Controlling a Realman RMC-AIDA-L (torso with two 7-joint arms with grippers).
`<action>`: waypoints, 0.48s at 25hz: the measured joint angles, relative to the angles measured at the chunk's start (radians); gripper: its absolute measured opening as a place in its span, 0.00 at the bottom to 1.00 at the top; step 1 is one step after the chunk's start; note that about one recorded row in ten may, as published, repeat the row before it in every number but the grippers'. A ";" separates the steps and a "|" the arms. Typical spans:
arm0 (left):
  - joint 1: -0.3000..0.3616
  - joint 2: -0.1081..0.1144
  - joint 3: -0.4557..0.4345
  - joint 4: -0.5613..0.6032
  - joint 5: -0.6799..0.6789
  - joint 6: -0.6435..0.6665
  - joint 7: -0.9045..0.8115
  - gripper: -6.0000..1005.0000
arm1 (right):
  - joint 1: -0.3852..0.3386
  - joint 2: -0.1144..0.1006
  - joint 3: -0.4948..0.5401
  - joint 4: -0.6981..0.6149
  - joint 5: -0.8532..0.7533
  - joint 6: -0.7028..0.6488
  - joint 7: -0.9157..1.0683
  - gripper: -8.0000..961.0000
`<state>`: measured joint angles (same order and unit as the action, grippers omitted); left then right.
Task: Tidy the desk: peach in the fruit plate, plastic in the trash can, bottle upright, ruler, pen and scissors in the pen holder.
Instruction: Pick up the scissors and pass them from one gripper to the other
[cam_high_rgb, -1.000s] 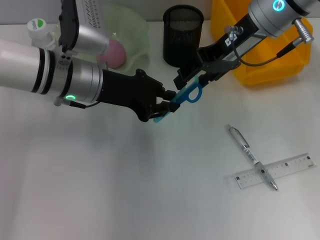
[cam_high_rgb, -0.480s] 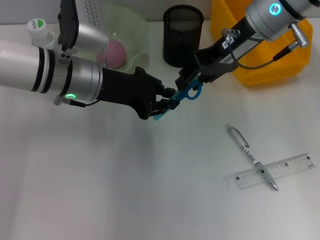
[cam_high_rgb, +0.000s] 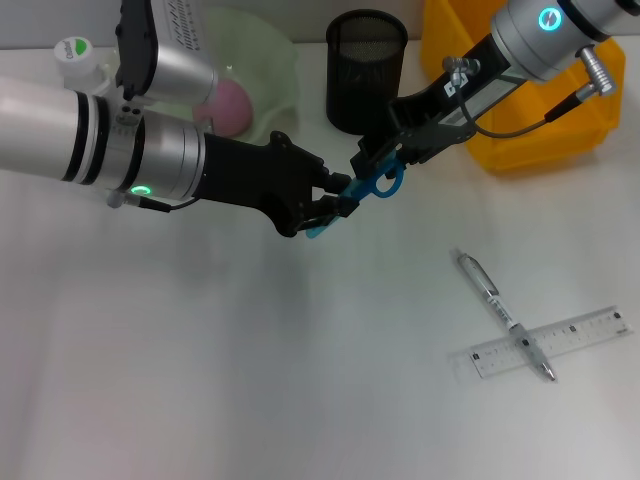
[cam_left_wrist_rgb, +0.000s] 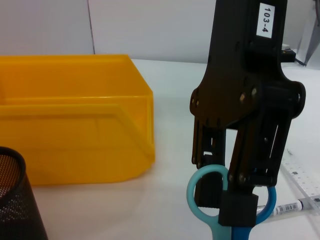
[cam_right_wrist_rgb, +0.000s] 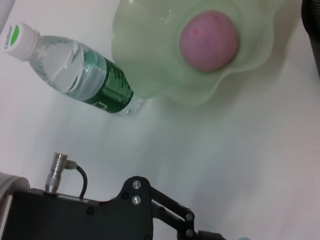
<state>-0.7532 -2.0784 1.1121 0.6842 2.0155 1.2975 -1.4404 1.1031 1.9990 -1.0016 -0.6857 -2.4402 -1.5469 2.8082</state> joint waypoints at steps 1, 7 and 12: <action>0.000 0.000 0.000 0.000 0.000 0.000 0.000 0.22 | -0.001 0.000 0.000 0.000 0.000 0.000 0.000 0.43; 0.002 0.000 0.003 0.000 0.000 -0.005 0.000 0.22 | -0.005 0.000 0.000 0.000 0.000 0.001 0.000 0.37; 0.004 0.000 0.003 0.000 0.000 -0.010 0.000 0.22 | -0.008 0.000 0.000 -0.001 0.002 0.001 0.000 0.31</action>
<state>-0.7495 -2.0785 1.1153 0.6842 2.0155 1.2872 -1.4405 1.0956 1.9987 -1.0016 -0.6871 -2.4377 -1.5461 2.8086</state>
